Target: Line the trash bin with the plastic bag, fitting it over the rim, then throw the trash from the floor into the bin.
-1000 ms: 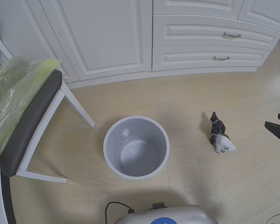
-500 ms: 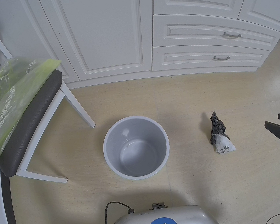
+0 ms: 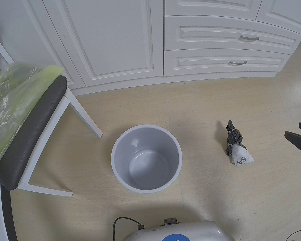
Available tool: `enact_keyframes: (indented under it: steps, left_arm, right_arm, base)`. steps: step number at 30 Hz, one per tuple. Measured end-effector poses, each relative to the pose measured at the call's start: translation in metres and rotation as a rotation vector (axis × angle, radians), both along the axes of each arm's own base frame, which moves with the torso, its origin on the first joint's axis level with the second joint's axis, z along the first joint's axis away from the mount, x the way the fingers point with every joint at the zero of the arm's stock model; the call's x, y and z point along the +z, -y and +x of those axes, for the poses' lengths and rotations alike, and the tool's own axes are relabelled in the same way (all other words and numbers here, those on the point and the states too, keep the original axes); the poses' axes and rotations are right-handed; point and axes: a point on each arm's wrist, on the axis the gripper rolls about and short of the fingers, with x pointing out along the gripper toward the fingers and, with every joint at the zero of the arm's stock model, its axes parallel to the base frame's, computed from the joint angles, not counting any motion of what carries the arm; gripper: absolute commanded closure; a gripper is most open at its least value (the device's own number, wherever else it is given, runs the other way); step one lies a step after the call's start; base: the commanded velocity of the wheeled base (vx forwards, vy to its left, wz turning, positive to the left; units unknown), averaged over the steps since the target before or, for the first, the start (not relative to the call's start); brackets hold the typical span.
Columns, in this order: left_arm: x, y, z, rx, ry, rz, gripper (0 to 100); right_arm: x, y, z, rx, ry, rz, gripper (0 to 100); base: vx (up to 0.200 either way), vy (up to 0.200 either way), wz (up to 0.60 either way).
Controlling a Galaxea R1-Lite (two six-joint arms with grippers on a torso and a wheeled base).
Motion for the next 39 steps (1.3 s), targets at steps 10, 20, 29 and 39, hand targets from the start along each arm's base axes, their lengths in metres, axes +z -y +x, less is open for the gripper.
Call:
enact_keyframes:
  steps: [10, 20, 29, 39]
  left_arm:
    - [0.002, 0.002, -0.001, -0.004, 0.006, 0.009, 100]
    - [0.012, 0.023, -0.003, -0.074, 0.122, 0.102, 100]
    - [0.028, 0.059, -0.002, -0.219, 0.249, 0.048, 100]
    - [0.046, 0.109, -0.013, -0.438, 0.348, 0.031, 100]
  right_arm:
    - [-0.002, 0.0, -0.001, 0.0, -0.004, -0.007, 0]
    - [-0.006, 0.001, -0.003, 0.004, 0.014, -0.064, 0]
    - [-0.015, 0.001, -0.002, 0.012, -0.016, -0.097, 0]
    - [-0.018, -0.005, -0.001, 0.047, -0.003, -0.102, 0]
  base:
    - [0.0, 0.0, 0.0]
    - [0.0, 0.0, 0.0]
    - [0.0, 0.0, 0.0]
    - [0.0, 0.0, 0.0]
